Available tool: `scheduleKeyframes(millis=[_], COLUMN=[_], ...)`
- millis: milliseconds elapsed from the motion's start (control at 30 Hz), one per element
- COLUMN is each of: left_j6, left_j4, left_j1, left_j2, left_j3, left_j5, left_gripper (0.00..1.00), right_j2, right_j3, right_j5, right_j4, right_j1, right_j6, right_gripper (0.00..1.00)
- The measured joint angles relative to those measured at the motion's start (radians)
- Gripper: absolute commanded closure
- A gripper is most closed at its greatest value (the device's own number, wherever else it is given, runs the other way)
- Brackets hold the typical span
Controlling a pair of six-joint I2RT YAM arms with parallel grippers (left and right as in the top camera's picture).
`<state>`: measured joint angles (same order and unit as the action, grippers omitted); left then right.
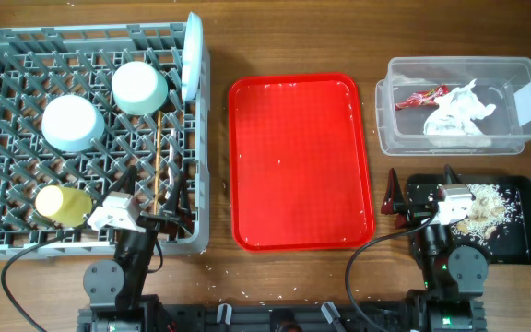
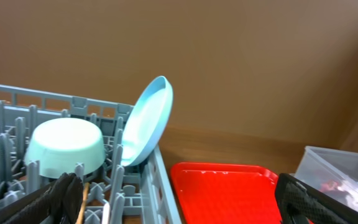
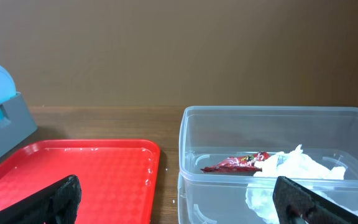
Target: Sort waste into correct bins and load items into the dishwasher rack
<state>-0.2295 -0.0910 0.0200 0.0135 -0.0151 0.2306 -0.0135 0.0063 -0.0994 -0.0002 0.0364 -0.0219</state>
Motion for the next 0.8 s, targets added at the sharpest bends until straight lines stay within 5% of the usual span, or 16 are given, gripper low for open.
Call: scheduleKeyframes(millis=[333, 800], left_j6=[0.000, 0.000], left_j4=[0.156, 0.162], left_j1=[0.000, 0.000], left_j2=[0.000, -0.001], left_j3=[0.004, 0.004], left_j5=[-0.124, -0.182], left_gripper=[0.00, 0.00], right_j2=[0.000, 0.000], right_j3=[0.000, 0.000], right_j5=[0.000, 0.000], right_j4=[0.000, 0.000], right_j1=[0.000, 0.000], right_j6=[0.000, 0.000], right_gripper=[0.00, 0.00])
